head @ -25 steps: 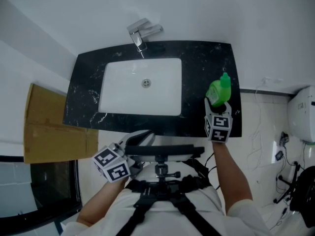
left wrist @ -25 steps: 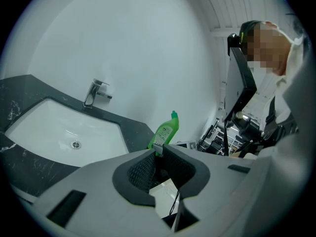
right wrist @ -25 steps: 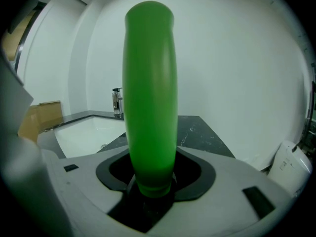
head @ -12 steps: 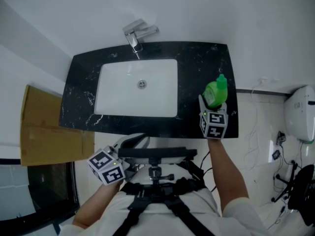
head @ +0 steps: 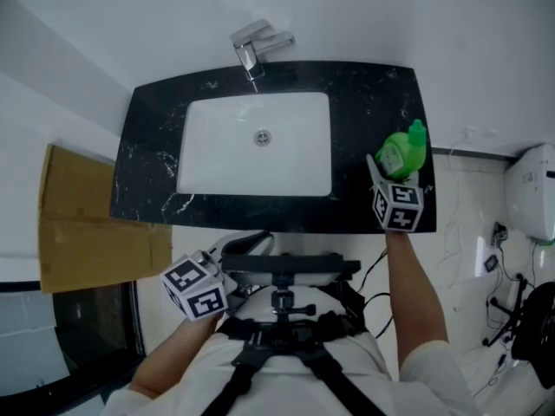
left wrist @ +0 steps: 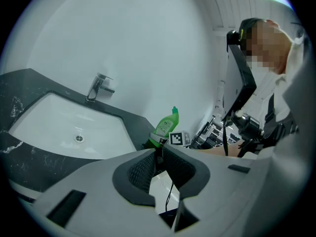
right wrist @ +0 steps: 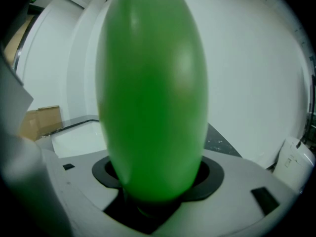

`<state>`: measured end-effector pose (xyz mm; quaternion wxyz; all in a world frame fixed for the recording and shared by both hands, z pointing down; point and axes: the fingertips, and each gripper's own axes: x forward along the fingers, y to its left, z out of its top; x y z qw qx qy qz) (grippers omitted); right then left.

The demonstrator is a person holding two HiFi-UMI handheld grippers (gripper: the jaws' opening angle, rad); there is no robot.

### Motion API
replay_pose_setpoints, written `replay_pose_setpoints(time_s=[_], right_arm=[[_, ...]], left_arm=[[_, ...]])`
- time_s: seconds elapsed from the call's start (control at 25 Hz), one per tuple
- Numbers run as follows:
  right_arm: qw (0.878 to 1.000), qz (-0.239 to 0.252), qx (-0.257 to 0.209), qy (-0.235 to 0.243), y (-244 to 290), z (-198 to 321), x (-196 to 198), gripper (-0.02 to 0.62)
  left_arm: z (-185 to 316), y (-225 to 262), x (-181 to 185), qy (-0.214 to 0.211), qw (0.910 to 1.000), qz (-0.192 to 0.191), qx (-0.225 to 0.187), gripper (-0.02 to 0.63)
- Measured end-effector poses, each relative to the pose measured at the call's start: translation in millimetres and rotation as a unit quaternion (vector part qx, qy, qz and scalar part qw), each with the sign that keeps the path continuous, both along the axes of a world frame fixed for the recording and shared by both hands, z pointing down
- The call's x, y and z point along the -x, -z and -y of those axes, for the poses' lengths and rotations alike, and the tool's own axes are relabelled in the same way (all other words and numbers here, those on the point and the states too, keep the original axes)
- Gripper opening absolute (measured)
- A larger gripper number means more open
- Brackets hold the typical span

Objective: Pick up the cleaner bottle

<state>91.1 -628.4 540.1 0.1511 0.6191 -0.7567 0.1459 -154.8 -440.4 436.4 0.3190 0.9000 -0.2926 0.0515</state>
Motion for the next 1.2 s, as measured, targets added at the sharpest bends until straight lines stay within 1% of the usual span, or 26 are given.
replay_pose_setpoints(time_s=[0.16,0.32,0.4,0.52,0.76,0.84,0.88,1.04,1.12,1.2], right_arm=[[1.000,-0.002,0.000,-0.003,-1.3,1.2,-0.9,0.281],[1.000,0.002,0.000,-0.015,-4.2,1.6,1.5,0.281],[0.999,0.005,-0.003,-0.035,-2.8,3.6,-3.9,0.280],[0.998,0.008,-0.008,-0.059,0.5,3.7,-12.2,0.276],[0.996,0.005,-0.013,-0.088,4.8,4.1,-16.7,0.253],[0.995,0.000,-0.013,-0.097,5.3,4.4,-15.2,0.208],[0.995,-0.003,-0.015,-0.102,5.4,5.2,-15.5,0.195],[0.992,0.004,-0.005,-0.129,2.8,1.0,-12.4,0.193],[0.991,0.004,-0.004,-0.135,3.3,2.0,-13.2,0.193],[0.990,-0.002,-0.005,-0.138,3.6,3.6,-16.9,0.193]], left_arm=[[-0.3,-2.8,17.9,-0.007,0.9998,-0.017,0.000,0.044],[-7.4,-9.5,29.1,-0.012,0.9993,-0.031,0.015,0.044],[-8.4,-12.3,25.3,-0.014,0.9991,-0.034,0.022,0.044],[-4.9,-10.3,13.8,-0.011,0.9991,-0.036,0.021,0.044],[11.2,-1.1,-6.3,0.028,0.9990,-0.034,0.008,0.044],[13.8,1.1,-9.5,0.042,0.9986,-0.031,0.004,0.044],[14.6,1.9,-10.2,0.048,0.9984,-0.030,0.001,0.044],[17.2,2.4,-2.7,0.066,0.9971,-0.037,0.003,0.044],[24.2,4.7,-0.5,0.063,0.9972,-0.039,-0.002,0.044],[30.8,8.6,0.6,0.050,0.9979,-0.041,-0.008,0.044]])
